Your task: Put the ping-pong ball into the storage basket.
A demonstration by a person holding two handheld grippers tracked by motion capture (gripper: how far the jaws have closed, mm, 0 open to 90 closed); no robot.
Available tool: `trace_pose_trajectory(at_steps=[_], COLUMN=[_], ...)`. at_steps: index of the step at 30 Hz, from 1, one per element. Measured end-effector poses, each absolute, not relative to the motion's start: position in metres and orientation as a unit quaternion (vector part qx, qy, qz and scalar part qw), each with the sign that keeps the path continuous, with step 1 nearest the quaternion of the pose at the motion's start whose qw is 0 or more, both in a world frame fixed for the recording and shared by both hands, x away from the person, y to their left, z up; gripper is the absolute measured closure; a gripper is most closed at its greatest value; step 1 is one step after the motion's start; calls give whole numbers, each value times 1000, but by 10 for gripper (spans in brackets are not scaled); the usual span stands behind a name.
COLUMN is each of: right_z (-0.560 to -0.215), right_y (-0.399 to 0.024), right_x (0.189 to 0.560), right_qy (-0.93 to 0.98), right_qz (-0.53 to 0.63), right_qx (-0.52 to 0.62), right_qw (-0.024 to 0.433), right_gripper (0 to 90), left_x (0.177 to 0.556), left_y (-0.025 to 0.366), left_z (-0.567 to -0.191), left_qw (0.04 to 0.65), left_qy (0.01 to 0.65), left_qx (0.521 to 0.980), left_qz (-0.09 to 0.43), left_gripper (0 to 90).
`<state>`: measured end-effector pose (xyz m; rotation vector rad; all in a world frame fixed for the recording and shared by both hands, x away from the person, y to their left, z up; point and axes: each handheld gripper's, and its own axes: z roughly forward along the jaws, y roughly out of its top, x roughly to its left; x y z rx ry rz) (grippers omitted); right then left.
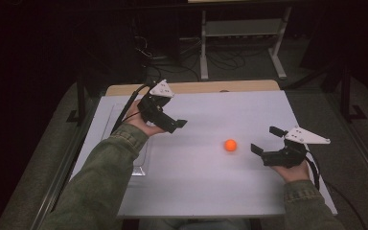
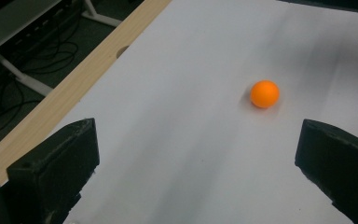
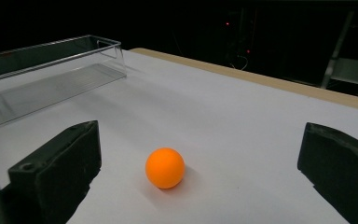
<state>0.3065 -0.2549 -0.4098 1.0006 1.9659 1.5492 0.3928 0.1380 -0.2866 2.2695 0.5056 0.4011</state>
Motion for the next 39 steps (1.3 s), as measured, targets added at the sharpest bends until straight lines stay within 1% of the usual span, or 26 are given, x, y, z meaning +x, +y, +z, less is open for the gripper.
trace_pose_trajectory(at_steps=[22, 39], right_z=[-409, -408], right_y=[-257, -259], right_x=[306, 304], right_qy=[708, 703], right_qz=[564, 569], right_qx=[362, 362], right_qw=[223, 225], right_gripper=[0, 0], left_x=[408, 419], left_y=[107, 88], left_z=[-292, -303], left_qw=[358, 341], left_qy=[175, 164], left_qx=[905, 915], left_qz=[147, 140], left_gripper=[0, 0])
